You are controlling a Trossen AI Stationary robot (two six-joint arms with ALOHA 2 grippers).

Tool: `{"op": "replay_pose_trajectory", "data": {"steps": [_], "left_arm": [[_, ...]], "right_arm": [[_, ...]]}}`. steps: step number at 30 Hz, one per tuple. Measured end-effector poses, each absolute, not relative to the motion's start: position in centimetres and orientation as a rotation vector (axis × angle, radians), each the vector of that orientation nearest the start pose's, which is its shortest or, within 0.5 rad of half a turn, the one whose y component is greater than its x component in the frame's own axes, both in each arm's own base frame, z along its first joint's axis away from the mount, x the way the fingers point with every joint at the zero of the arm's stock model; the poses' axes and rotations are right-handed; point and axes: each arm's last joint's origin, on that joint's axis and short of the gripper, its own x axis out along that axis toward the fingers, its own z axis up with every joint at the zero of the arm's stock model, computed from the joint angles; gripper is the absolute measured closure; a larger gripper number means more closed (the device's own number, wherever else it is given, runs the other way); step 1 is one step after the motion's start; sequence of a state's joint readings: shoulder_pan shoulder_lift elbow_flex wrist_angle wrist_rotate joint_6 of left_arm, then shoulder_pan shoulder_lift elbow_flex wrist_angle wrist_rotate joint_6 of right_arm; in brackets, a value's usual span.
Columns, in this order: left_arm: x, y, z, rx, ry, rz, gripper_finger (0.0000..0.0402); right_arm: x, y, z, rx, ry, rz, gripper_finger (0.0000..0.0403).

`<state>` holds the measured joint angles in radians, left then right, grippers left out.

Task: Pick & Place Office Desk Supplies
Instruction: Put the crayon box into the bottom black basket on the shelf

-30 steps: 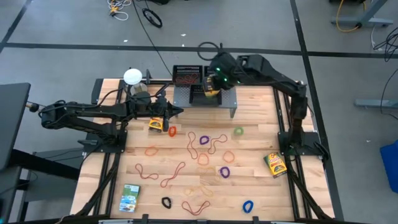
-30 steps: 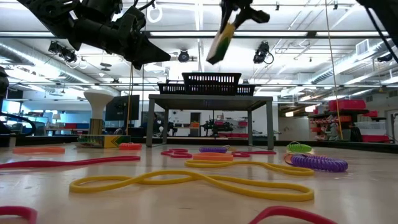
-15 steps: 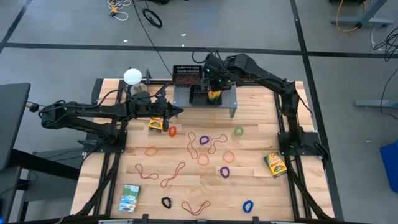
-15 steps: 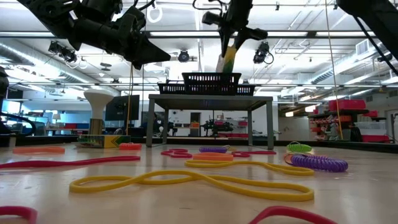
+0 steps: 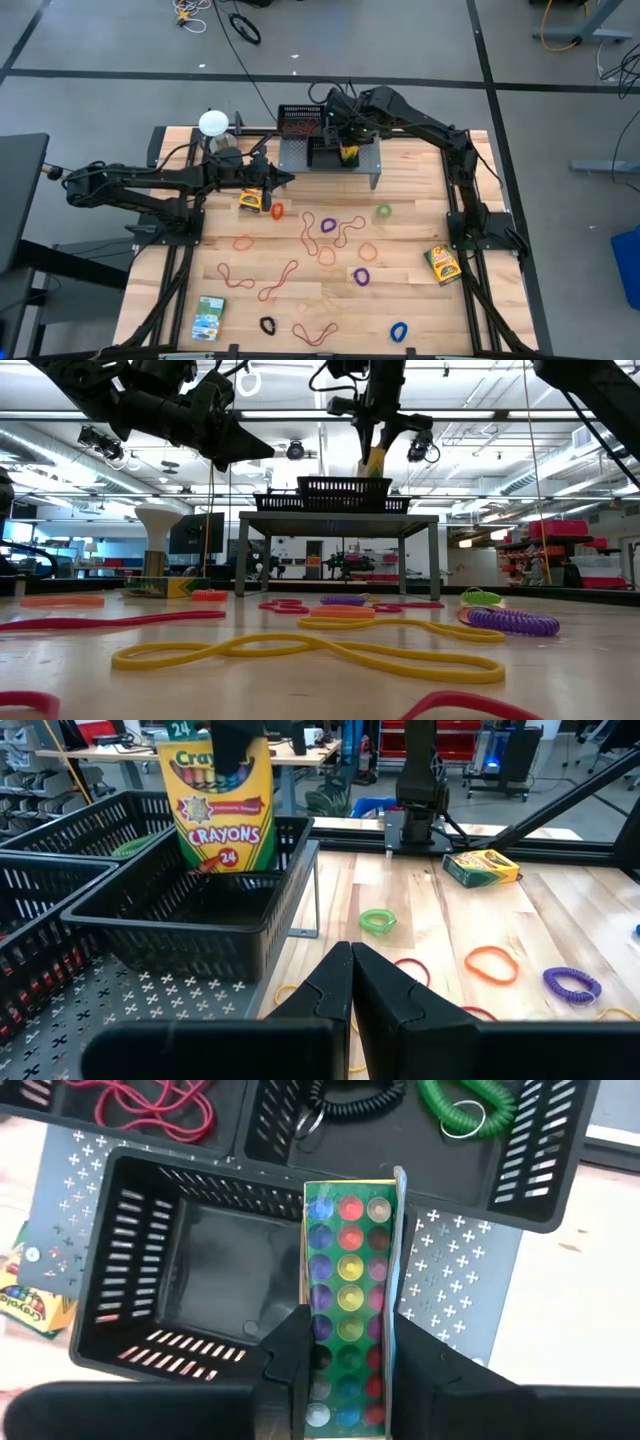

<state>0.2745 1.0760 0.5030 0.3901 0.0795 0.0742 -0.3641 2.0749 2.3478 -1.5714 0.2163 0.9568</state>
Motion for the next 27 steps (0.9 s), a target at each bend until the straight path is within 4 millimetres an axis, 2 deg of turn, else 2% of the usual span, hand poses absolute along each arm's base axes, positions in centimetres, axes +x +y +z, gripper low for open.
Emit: {"op": "replay_pose_trajectory", "data": {"steps": [15,27], "left_arm": [[22.0,6.0,23.6,0.042,0.185,0.188,0.0388],[22.0,6.0,23.6,0.042,0.184,0.188,0.0388]], "right_arm": [[37.7,-14.9,34.9,0.864,1.018,-1.099,0.0304],[37.8,-14.6,34.8,0.866,1.039,-1.069,0.0226]]}}
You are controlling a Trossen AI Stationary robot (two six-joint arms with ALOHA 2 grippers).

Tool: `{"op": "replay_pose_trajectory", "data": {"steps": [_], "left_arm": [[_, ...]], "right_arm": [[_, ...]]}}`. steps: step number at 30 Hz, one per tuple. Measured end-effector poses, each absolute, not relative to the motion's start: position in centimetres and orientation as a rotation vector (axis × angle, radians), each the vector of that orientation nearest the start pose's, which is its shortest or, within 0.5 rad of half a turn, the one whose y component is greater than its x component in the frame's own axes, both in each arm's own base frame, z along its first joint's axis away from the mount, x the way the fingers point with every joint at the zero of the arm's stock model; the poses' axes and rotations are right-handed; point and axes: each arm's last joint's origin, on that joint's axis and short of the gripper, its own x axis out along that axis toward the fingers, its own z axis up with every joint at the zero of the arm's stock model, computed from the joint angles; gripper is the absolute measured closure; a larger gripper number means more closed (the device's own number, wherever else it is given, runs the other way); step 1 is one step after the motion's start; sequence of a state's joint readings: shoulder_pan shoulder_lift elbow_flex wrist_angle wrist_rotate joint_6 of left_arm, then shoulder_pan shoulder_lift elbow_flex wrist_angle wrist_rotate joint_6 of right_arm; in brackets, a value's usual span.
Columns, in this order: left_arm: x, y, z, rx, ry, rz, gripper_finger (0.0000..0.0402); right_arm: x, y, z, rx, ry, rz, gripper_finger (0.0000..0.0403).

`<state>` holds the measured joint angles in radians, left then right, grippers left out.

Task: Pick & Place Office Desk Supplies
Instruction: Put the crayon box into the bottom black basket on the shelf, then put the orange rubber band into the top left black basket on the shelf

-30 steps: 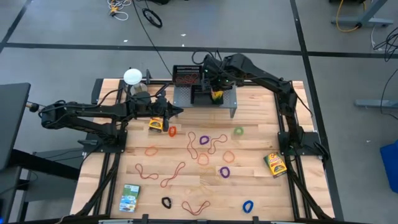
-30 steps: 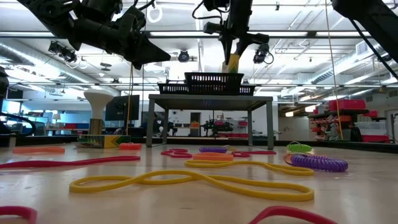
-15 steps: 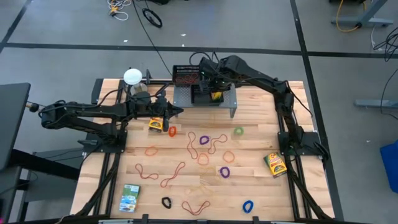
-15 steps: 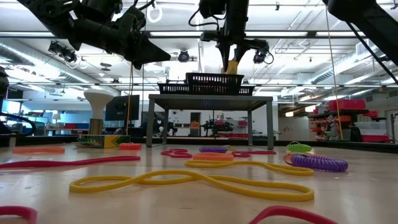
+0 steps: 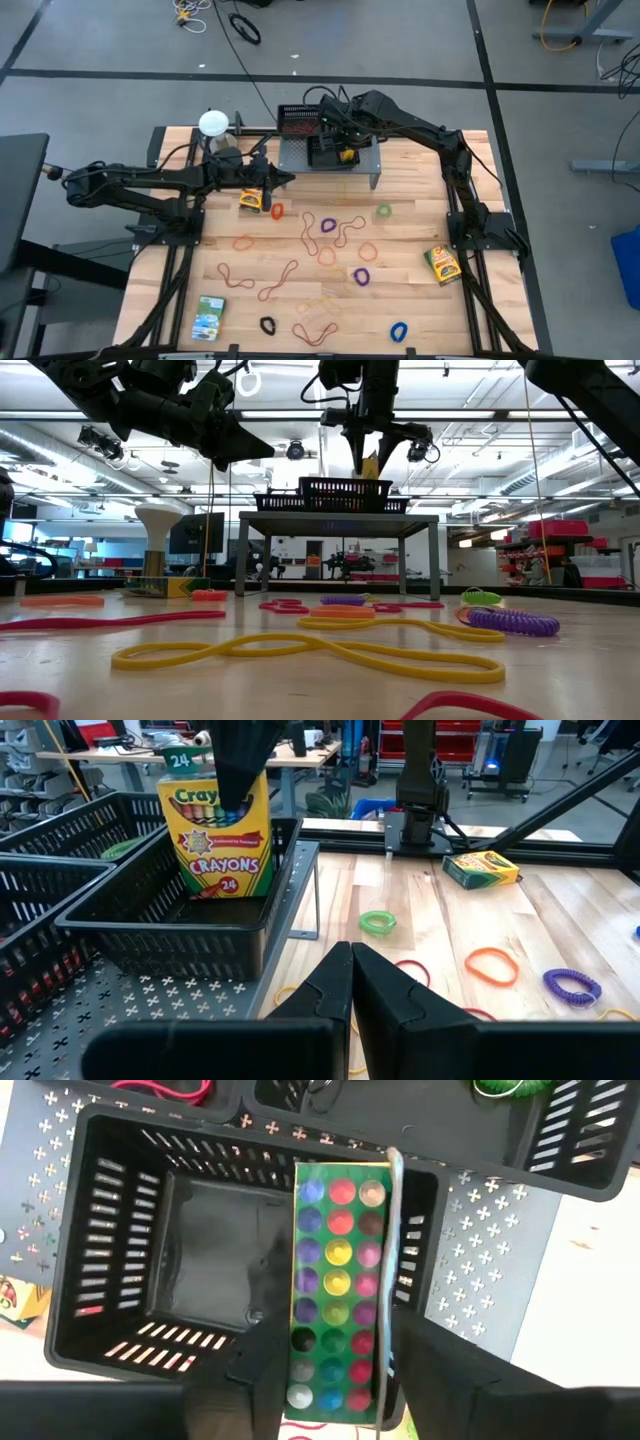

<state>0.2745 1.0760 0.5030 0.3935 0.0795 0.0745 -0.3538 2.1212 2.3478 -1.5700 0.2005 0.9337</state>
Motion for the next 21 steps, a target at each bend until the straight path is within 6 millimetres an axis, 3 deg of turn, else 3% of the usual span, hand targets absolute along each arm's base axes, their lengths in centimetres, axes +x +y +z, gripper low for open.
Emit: {"op": "replay_pose_trajectory", "data": {"steps": [21], "left_arm": [[22.02,5.96,23.62,0.042,0.184,0.188,0.0388]], "right_arm": [[37.79,-14.38,34.94,0.812,1.084,-0.994,0.0149]]}}
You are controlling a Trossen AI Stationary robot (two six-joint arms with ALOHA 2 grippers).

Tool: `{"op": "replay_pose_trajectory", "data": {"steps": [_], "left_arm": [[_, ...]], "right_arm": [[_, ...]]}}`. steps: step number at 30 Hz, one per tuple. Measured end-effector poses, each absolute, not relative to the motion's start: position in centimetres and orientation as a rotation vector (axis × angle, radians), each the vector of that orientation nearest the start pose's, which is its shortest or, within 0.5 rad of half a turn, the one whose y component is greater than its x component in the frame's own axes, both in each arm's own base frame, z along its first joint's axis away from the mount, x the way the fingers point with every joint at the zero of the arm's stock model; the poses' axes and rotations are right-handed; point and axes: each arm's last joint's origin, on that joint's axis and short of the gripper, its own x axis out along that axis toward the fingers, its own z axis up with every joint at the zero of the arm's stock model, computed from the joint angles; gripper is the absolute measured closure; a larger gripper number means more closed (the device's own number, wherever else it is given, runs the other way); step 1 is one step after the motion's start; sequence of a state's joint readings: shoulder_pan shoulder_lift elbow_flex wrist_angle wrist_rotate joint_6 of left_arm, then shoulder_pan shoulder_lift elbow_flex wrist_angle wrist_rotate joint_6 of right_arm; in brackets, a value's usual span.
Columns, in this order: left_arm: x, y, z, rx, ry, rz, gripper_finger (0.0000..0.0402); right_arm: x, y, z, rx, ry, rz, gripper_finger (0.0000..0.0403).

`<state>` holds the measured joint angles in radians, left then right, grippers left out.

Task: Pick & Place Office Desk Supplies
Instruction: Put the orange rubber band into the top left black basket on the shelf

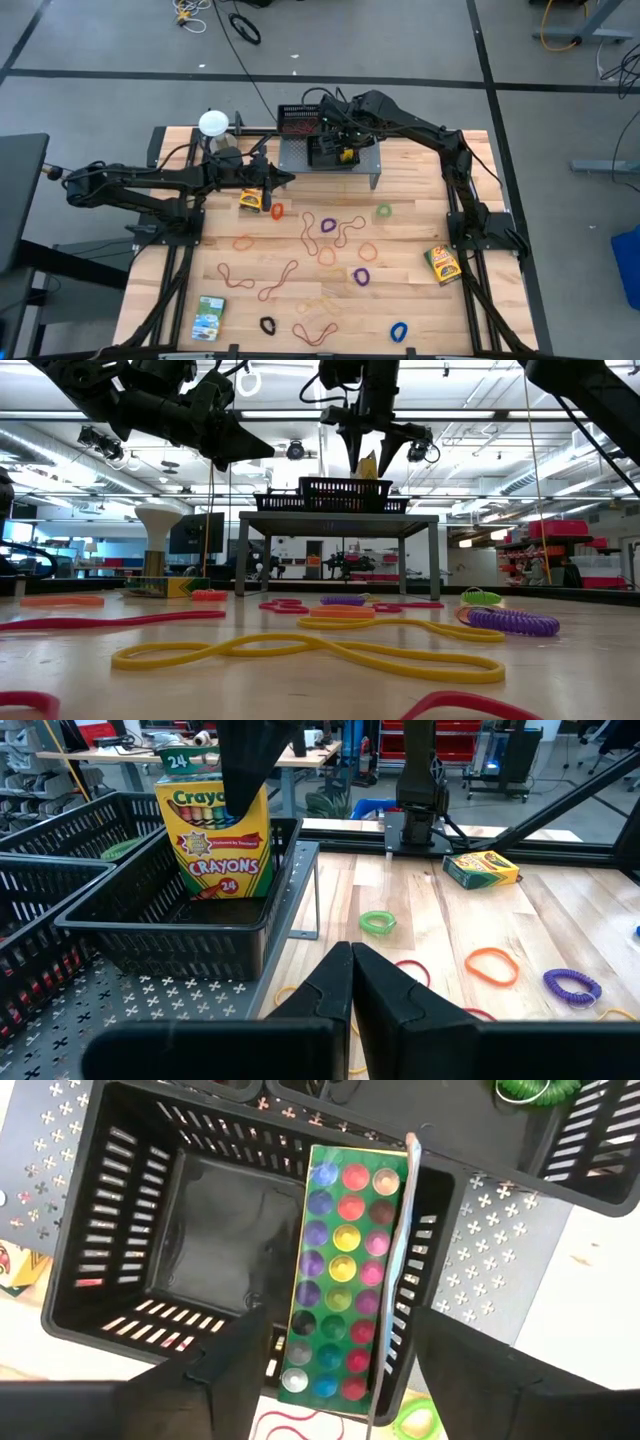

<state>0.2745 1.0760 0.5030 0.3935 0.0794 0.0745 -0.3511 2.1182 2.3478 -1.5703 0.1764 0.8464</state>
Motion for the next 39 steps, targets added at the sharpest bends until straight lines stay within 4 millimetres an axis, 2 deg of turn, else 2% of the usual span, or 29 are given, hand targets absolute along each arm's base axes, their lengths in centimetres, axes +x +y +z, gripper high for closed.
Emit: {"op": "replay_pose_trajectory", "data": {"steps": [8,13,19,21,23,29,30,35,39], "left_arm": [[22.0,6.0,23.6,0.043,0.184,0.188,0.0388],[22.0,6.0,23.6,0.042,0.184,0.188,0.0388],[22.0,6.0,23.6,0.043,0.184,0.188,0.0388],[22.0,6.0,23.6,0.042,0.184,0.188,0.0388],[22.0,6.0,23.6,0.043,0.184,0.188,0.0388],[22.0,6.0,23.6,0.042,0.183,0.188,0.0388],[22.0,6.0,23.6,0.043,0.184,0.188,0.0388],[22.0,6.0,23.6,0.042,0.183,0.188,0.0388],[22.0,6.0,23.6,0.042,0.183,0.188,0.0388]], "right_arm": [[36.9,-14.1,36.7,0.792,1.031,-0.971,0.0140],[35.4,-13.9,38.6,0.743,0.982,-0.961,0.0139],[31.6,-13.6,42.5,0.660,0.899,-0.955,0.0145],[30.0,-13.9,43.7,0.634,0.873,-0.952,0.0165],[28.7,-14.5,44.2,0.596,0.871,-0.978,0.0200],[27.0,-17.8,41.8,0.488,0.963,-1.016,0.0366],[26.9,-18.4,41.2,0.466,0.971,-1.012,0.0383],[26.1,-22.4,37.8,0.386,0.954,-0.967,0.0380],[25.0,-26.1,36.0,0.306,0.872,-0.917,0.0395]]}}
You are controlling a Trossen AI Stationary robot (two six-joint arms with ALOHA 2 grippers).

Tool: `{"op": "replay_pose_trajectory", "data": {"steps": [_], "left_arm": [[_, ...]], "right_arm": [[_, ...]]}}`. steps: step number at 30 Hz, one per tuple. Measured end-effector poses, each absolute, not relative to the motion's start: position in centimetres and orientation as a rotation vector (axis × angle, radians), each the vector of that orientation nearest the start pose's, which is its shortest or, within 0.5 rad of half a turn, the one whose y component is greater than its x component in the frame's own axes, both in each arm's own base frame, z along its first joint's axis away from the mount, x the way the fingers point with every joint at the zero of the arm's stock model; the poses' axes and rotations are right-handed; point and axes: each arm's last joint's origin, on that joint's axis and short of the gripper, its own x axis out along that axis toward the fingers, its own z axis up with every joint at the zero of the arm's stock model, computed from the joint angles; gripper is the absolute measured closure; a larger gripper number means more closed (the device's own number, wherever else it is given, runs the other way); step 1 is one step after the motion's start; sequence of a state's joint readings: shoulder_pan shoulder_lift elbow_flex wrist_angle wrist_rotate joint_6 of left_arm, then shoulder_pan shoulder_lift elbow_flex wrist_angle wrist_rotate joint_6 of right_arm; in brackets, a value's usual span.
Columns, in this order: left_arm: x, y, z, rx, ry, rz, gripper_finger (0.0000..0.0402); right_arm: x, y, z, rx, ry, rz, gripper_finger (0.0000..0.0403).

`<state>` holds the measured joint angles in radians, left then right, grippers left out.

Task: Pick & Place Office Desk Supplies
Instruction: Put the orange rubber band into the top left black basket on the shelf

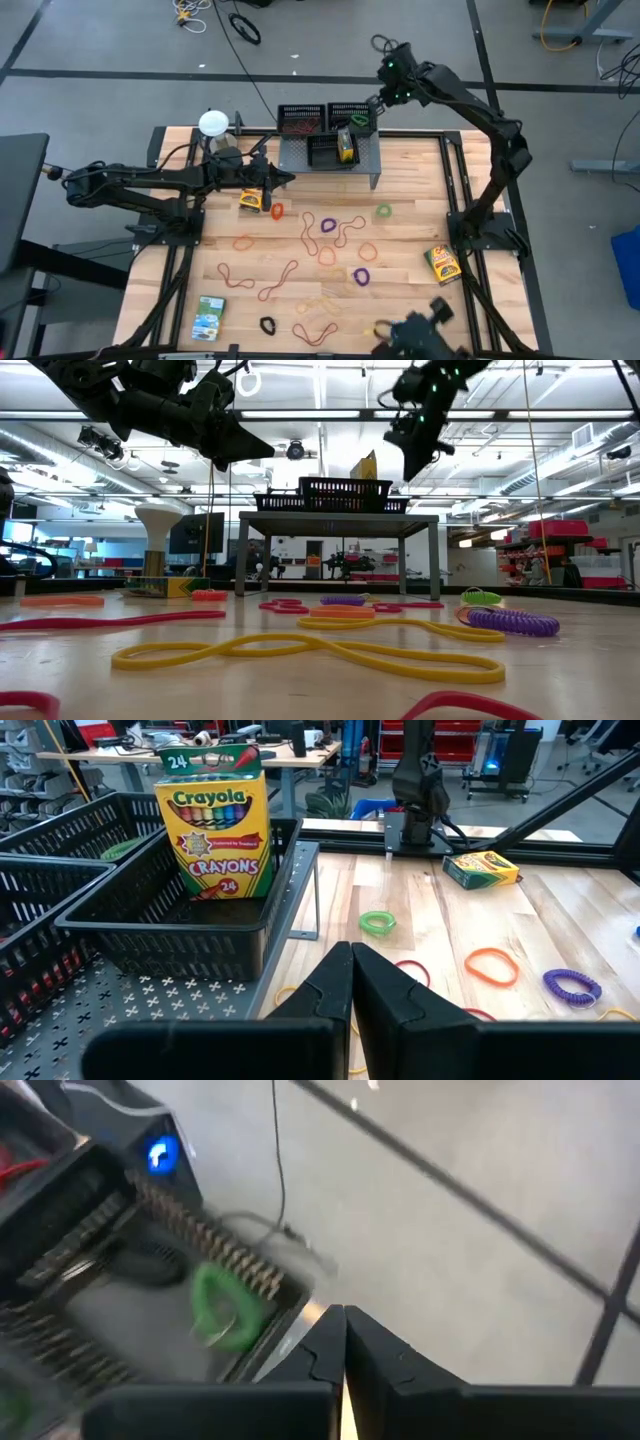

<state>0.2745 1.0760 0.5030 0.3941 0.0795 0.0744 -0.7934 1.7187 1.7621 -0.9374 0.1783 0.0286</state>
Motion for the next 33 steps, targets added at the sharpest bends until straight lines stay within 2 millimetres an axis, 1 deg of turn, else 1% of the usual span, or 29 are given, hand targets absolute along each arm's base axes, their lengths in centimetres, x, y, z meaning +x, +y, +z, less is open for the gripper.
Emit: {"op": "replay_pose_trajectory", "data": {"steps": [3,8,11,13,15,18,19,21,25,33], "left_arm": [[22.0,6.0,23.6,0.043,0.184,0.188,0.0388],[22.0,6.0,23.6,0.042,0.183,0.188,0.0388],[22.0,6.0,23.6,0.042,0.183,0.188,0.0388],[22.0,6.0,23.6,0.042,0.183,0.188,0.0388],[22.0,6.0,23.6,0.042,0.183,0.188,0.0388],[22.0,6.0,23.6,0.042,0.183,0.188,0.0388],[22.0,6.0,23.6,0.043,0.183,0.188,0.0388],[22.0,6.0,23.6,0.043,0.183,0.188,0.0388],[22.0,6.0,23.6,0.042,0.183,0.188,0.0388],[22.0,6.0,23.6,0.043,0.183,0.188,0.0388]], "right_arm": [[24.9,-28.2,34.6,0.213,0.801,-0.835,0.0397],[24.7,-30.3,32.3,0.101,0.751,-0.706,0.0394],[24.6,-30.7,31.2,0.103,0.767,-0.629,0.0399],[24.9,-30.3,31.0,0.072,0.792,-0.597,0.0399],[25.1,-29.2,32.0,0.039,0.783,-0.570,0.0400],[24.9,-27.0,34.1,-0.003,0.729,-0.505,0.0401],[24.7,-26.1,34.4,-0.013,0.705,-0.473,0.0401],[24.4,-24.3,34.4,-0.035,0.653,-0.420,0.0401],[23.4,-20.4,33.4,-0.068,0.519,-0.380,0.0402],[20.7,-11.9,28.6,-0.013,0.321,-0.280,0.0402]]}}
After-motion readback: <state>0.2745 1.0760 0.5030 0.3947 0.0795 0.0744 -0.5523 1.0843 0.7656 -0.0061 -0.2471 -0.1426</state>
